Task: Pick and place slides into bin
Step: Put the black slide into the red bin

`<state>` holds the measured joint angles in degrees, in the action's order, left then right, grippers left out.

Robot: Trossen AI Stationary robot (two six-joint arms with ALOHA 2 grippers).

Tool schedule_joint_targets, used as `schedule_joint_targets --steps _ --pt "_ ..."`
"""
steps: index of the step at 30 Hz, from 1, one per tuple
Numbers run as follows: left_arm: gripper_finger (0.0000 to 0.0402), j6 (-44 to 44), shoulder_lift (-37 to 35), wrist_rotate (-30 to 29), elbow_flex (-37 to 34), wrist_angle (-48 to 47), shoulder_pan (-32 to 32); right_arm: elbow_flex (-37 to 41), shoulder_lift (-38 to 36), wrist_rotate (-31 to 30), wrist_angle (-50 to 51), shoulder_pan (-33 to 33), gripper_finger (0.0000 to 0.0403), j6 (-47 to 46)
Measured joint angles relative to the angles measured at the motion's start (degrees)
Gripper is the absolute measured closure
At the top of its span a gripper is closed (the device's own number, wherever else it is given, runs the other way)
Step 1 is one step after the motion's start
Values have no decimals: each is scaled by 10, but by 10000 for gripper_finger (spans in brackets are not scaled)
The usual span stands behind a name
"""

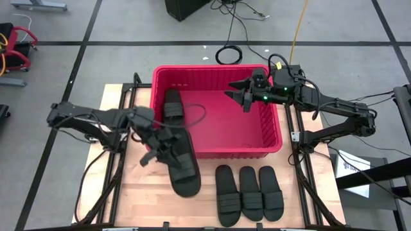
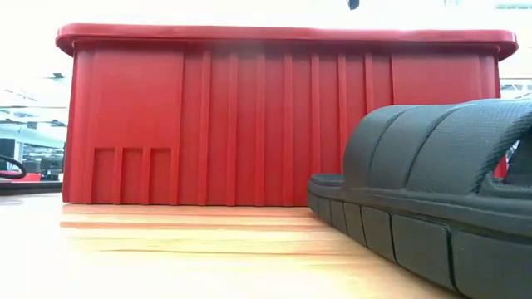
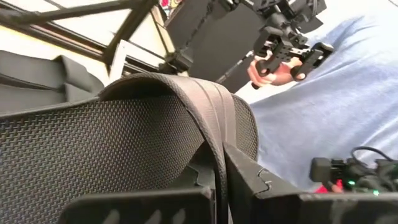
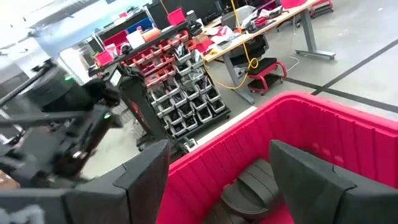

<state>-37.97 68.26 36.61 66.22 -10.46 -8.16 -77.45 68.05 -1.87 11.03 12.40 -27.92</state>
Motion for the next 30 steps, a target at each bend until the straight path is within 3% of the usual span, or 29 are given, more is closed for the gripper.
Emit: schedule_joint_targets --steps 10,15,23,30 --pt "394 116 -52 82 1 -111 154 0 0 -14 -7 0 138 -28" --pt "398 237 -39 86 60 -273 217 0 1 -14 -6 -1 138 -40" --pt "392 451 34 17 235 -563 276 1 23 -13 -33 -1 138 -51" --pt "392 568 102 -27 312 -643 314 1 50 -10 -68 -5 138 -79"
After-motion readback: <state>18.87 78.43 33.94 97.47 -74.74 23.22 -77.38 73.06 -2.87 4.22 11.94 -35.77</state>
